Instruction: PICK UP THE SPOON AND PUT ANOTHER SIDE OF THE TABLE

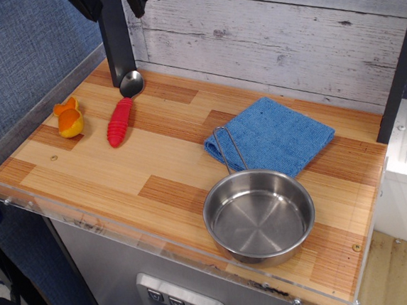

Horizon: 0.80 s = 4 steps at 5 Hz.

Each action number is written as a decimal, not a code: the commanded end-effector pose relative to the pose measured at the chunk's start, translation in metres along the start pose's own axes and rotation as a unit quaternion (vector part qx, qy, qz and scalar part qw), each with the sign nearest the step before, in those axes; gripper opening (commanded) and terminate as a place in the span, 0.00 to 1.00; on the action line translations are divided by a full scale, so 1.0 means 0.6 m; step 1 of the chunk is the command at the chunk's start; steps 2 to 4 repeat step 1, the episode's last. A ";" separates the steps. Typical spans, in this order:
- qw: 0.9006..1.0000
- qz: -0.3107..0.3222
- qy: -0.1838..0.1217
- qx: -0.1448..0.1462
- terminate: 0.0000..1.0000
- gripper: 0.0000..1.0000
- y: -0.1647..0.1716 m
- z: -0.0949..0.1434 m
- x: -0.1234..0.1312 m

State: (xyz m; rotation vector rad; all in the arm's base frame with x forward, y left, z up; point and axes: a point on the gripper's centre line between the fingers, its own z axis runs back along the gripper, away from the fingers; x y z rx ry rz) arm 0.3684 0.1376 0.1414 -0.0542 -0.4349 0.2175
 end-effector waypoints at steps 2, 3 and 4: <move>0.999 -0.006 -0.036 0.007 1.00 1.00 0.000 0.043 0.009; 0.999 -0.006 -0.036 0.007 1.00 1.00 0.000 0.043 0.009; 0.999 -0.006 -0.036 0.007 1.00 1.00 0.000 0.043 0.009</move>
